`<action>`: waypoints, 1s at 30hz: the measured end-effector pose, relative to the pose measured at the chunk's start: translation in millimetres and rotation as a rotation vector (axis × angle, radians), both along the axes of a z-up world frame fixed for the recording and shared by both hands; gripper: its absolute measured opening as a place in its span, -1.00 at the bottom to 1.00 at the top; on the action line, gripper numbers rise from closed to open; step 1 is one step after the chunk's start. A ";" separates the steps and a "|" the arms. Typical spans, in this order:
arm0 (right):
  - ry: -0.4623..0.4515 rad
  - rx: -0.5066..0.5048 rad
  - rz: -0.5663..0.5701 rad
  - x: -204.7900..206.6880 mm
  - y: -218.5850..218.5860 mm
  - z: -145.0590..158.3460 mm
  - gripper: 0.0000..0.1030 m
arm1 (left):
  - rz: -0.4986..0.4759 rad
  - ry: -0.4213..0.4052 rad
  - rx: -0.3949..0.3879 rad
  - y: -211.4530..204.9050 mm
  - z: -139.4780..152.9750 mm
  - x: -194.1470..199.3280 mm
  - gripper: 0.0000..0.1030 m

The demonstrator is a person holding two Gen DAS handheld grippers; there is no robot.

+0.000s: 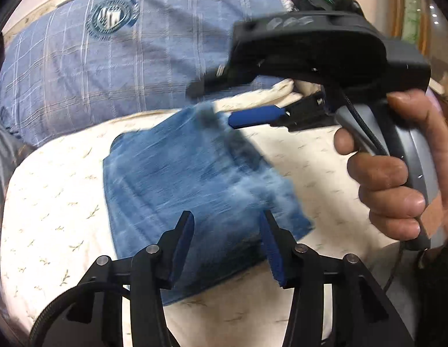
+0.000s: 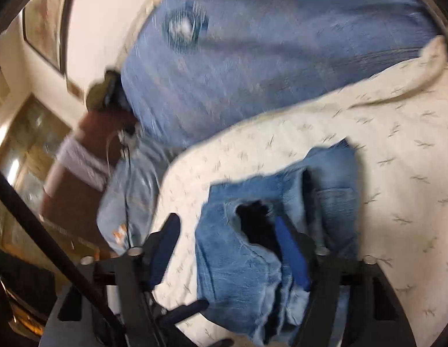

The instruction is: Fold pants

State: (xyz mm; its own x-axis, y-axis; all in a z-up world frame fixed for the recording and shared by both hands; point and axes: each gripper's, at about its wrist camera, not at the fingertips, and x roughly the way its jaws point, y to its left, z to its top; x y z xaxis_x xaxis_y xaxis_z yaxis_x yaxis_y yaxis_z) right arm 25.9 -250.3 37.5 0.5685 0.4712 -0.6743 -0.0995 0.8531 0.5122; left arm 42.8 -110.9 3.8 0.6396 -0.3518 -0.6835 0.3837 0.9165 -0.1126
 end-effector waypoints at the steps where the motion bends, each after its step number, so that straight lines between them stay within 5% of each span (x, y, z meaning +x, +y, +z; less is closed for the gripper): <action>1: 0.027 -0.060 0.007 7.9 7.8 -5.9 -0.43 | -0.010 0.018 -0.022 1.2 -3.8 6.0 -0.12; 3: 0.072 -0.132 -0.024 23.6 15.1 -15.1 -0.96 | -0.022 0.041 -0.042 -3.0 -8.2 9.4 -0.12; 9: -0.044 -0.129 -0.099 13.4 -10.0 0.9 -0.97 | -0.092 0.029 -0.037 -17.1 -21.9 15.6 -0.23; 12: 0.161 -0.115 -0.154 43.8 -20.5 -49.0 -0.95 | -0.097 0.063 0.002 -23.9 -36.3 21.6 -0.22; 14: 0.188 -0.090 -0.159 46.7 -24.0 -56.2 -0.98 | -0.098 0.064 -0.019 -18.9 -35.3 19.2 -0.23; 17: 0.112 -0.120 -0.143 36.8 -19.1 -35.1 -0.52 | -0.101 0.097 -0.089 -1.8 -24.3 12.2 -0.19; 19: 0.066 -0.103 -0.137 28.3 -19.7 -23.7 -0.04 | -0.076 0.126 -0.141 18.2 -13.7 9.8 -0.14; 22: 0.007 -0.064 -0.142 12.4 -23.6 -9.2 0.26 | -0.026 0.146 -0.208 45.9 1.8 11.6 -0.01; 30: 0.061 -0.149 -0.256 -4.9 -35.0 -13.4 0.46 | 0.135 0.229 -0.261 105.2 16.9 63.2 0.18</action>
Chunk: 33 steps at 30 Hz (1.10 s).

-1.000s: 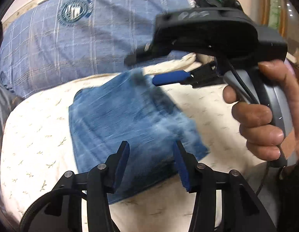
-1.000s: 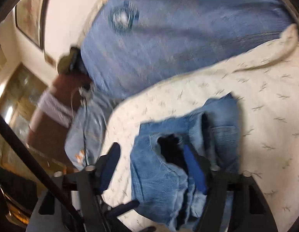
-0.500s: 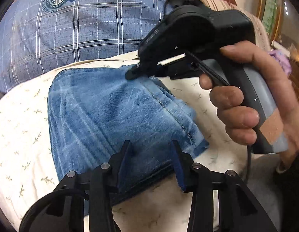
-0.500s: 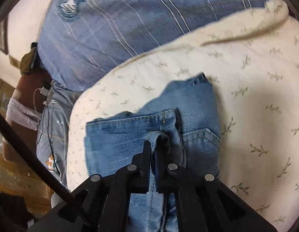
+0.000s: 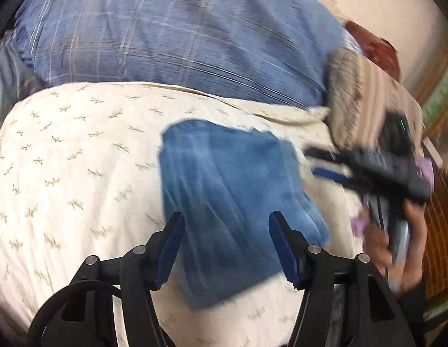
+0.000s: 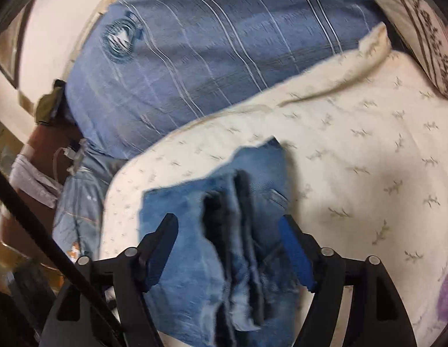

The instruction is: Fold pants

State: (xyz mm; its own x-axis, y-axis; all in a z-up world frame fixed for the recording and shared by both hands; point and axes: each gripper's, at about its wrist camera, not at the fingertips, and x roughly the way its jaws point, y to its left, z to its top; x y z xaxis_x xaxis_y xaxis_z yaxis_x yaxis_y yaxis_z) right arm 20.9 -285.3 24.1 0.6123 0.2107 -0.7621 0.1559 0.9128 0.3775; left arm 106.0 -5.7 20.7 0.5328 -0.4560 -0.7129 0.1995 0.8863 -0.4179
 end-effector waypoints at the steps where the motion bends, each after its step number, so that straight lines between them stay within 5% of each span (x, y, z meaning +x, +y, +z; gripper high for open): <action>1: 0.021 -0.004 -0.006 1.7 -2.4 -3.8 0.50 | 0.016 0.024 -0.007 3.8 -3.4 11.4 0.23; 5: 0.101 0.031 0.005 14.3 -6.5 -24.6 0.54 | 0.049 0.194 -0.034 10.9 -36.8 69.5 0.25; 10: 0.170 0.028 -0.020 25.2 -18.6 -44.6 0.62 | 0.013 0.283 -0.197 18.9 -74.0 106.9 0.21; 12: 0.194 0.102 -0.009 30.2 -24.9 -57.6 0.59 | 0.041 0.303 -0.260 27.6 -87.2 114.0 0.06; 14: 0.202 0.153 0.005 33.3 -24.6 -63.7 0.37 | 0.038 0.302 -0.296 32.4 -86.5 114.7 -0.40; 18: 0.170 0.101 0.035 27.6 -10.6 -49.3 -0.13 | -0.016 0.271 -0.357 36.5 -64.0 112.0 -0.69; 22: 0.111 0.117 0.025 20.2 -1.0 -19.8 -0.43 | -0.044 0.185 -0.303 44.5 -23.4 124.8 -0.70; 26: 0.089 0.106 0.009 47.2 13.5 3.0 -0.43 | -0.044 0.146 -0.288 61.0 -1.7 155.9 -0.68; 29: 0.084 0.066 0.010 89.4 16.7 -7.2 -0.42 | 0.011 0.137 -0.293 77.5 -27.2 174.8 -0.64; 33: 0.133 0.079 -0.017 116.2 13.0 -61.0 -0.30 | 0.075 0.254 -0.270 85.3 -85.4 198.5 -0.54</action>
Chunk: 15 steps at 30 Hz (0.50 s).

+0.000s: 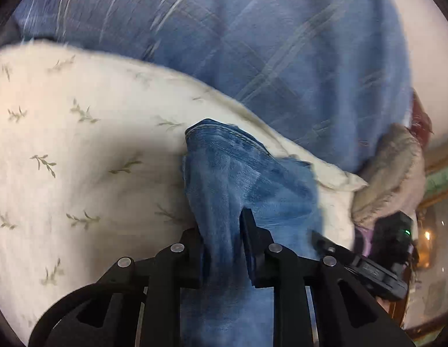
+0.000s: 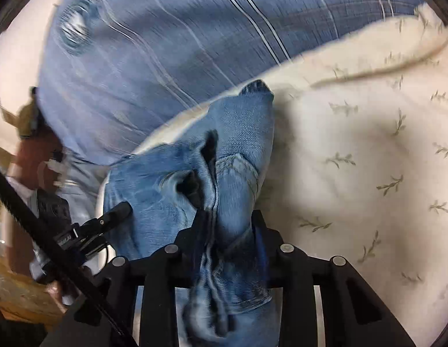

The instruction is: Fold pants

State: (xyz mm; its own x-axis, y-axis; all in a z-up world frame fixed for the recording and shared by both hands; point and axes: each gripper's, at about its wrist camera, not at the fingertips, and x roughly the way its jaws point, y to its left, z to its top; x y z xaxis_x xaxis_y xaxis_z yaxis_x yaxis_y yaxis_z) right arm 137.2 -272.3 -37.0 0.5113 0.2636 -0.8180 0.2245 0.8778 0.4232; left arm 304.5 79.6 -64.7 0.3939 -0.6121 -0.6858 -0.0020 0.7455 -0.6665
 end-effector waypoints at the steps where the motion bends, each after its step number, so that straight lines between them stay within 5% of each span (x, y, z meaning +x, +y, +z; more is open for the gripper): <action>1: -0.005 0.007 -0.004 2.1 -1.9 -2.7 -0.19 | 0.020 0.016 -0.022 3.9 -1.6 1.0 -0.49; 3: -0.021 0.049 -0.010 0.8 -6.7 -1.0 -0.10 | 0.023 0.012 -0.042 5.6 4.5 -2.1 -0.36; 6: -0.032 0.050 -0.030 -6.9 -8.8 6.4 -0.04 | -0.021 -0.054 0.070 2.3 21.2 -11.2 -0.30; 10: -0.112 -0.002 -0.033 -30.3 4.0 30.6 0.67 | 0.016 -0.084 0.069 15.9 38.2 -35.1 -0.11; 15: -0.161 -0.041 -0.045 -62.6 30.7 41.0 0.70 | 0.026 -0.061 0.072 36.1 47.3 -83.8 -0.04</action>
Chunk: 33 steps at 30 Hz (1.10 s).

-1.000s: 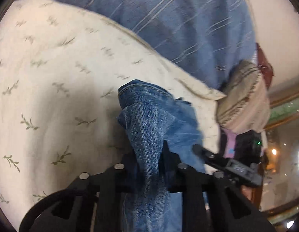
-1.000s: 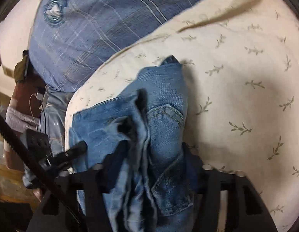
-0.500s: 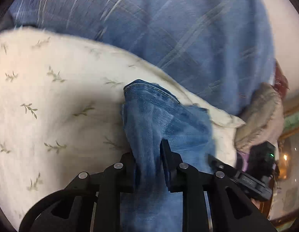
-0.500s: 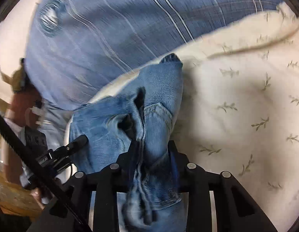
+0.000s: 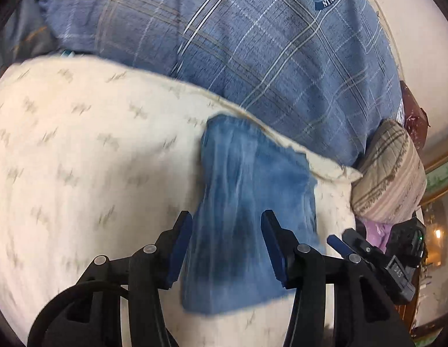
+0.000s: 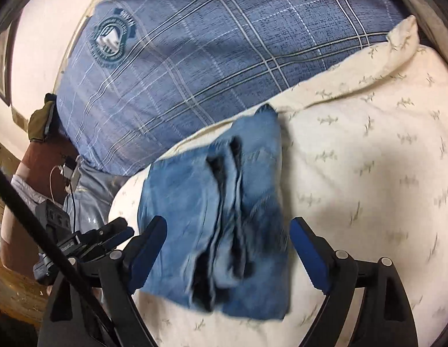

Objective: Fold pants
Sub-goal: 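Open both grippers and release the folded jeans onto the sheet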

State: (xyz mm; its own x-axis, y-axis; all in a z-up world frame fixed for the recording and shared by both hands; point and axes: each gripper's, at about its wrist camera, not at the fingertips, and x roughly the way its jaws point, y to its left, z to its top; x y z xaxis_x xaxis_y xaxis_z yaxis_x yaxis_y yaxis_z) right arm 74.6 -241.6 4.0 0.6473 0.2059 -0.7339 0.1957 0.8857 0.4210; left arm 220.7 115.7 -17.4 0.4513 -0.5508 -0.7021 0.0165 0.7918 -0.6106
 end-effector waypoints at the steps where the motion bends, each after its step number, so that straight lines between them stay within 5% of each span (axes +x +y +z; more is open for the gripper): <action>1: 0.000 -0.018 -0.011 -4.6 4.7 -1.8 0.70 | 0.005 0.009 0.009 2.3 0.0 -8.8 -0.03; 10: 0.112 -0.101 0.048 -8.6 20.2 -32.8 0.70 | 0.022 0.091 0.002 -1.3 -23.6 -20.0 -0.05; 14: 0.156 -0.035 0.019 -6.3 12.3 -47.4 0.64 | 0.016 0.074 0.009 -6.3 -20.8 -21.3 -0.42; 18: 0.132 -0.022 -0.001 -17.4 13.9 -34.7 -0.10 | -0.029 -0.012 -0.024 -18.0 2.9 -33.2 -0.74; 21: 0.103 -0.017 0.000 -24.9 17.7 -23.1 -0.26 | -0.051 -0.025 0.032 -23.6 4.1 -33.8 -0.78; 24: 0.145 -0.072 0.012 -15.6 21.4 -37.2 -0.24 | -0.030 0.047 0.022 -20.0 -13.1 -25.3 -0.75; 27: 0.119 -0.086 0.051 -15.0 25.8 -31.7 0.02 | -0.014 0.047 -0.003 -12.5 -8.5 -23.3 -0.62; 33: 0.016 -0.121 0.057 -52.0 21.1 -6.8 0.57 | 0.027 -0.054 0.110 -1.8 17.6 -55.8 -0.03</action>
State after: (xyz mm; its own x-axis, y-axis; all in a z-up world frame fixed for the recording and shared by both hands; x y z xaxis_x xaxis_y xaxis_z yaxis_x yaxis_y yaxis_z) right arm 22.5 -220.5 -2.8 0.6247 0.1513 -0.7660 0.1500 0.9395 0.3079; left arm 164.9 113.9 0.2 0.5038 -0.4589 -0.7318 0.0251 0.8546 -0.5186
